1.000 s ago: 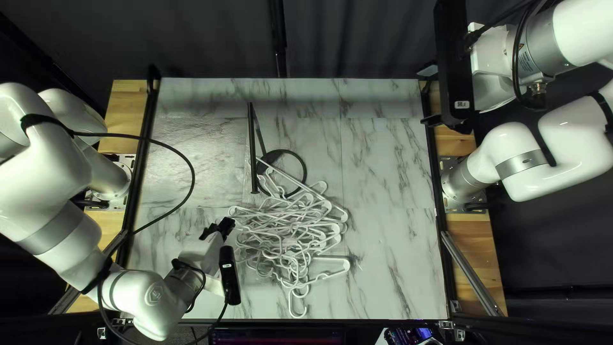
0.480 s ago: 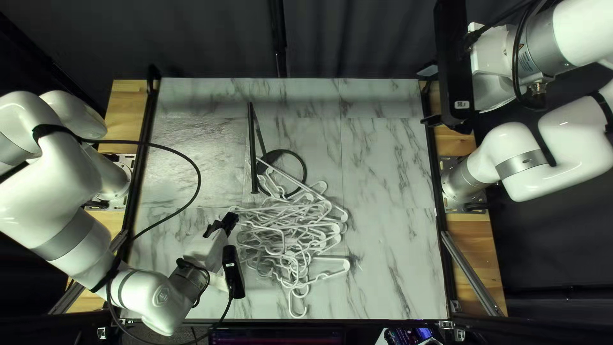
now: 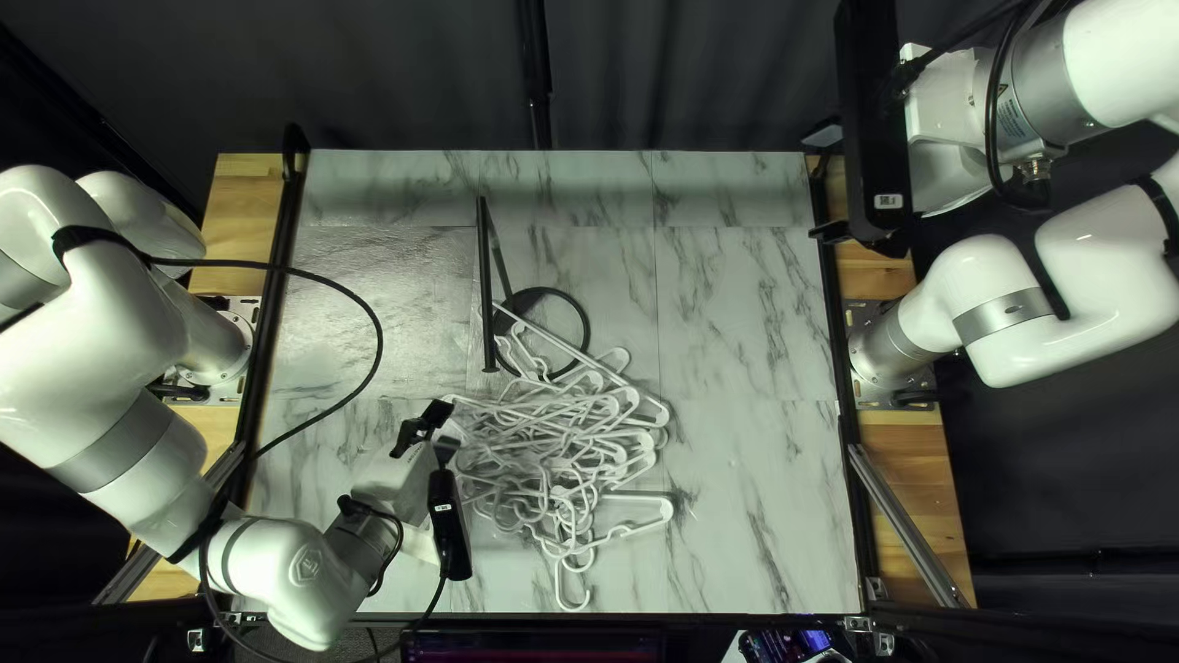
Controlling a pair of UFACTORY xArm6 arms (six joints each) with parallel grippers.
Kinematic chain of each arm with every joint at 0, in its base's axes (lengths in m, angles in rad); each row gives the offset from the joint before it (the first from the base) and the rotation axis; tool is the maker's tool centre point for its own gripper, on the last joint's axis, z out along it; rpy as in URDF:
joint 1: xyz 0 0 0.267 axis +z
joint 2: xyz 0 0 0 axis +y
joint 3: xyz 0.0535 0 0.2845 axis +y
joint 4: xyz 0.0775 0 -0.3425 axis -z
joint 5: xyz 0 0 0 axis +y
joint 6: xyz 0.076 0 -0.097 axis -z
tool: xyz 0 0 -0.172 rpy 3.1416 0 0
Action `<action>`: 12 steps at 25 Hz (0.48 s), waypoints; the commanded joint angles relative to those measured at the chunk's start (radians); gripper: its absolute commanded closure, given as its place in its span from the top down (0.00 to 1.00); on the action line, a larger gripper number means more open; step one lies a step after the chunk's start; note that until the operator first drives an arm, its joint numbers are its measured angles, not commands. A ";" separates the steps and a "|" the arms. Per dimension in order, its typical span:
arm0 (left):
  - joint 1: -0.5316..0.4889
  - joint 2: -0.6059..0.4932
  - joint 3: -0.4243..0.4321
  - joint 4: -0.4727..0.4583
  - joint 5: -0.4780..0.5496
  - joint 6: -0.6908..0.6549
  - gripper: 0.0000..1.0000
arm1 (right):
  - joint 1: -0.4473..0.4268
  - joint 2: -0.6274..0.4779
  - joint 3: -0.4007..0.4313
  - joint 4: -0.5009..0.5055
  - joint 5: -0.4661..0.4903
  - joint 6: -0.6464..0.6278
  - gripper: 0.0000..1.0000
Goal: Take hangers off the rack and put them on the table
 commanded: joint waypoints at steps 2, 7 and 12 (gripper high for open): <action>0.001 -0.024 -0.008 -0.031 -0.009 -0.011 1.00 | 0.000 0.000 0.000 0.000 0.000 0.000 1.00; 0.018 -0.154 0.084 -0.045 -0.113 -0.037 1.00 | 0.000 0.000 0.000 0.000 0.000 0.000 1.00; 0.032 -0.249 0.195 0.001 -0.231 -0.124 1.00 | 0.000 0.000 0.000 0.000 0.000 0.000 1.00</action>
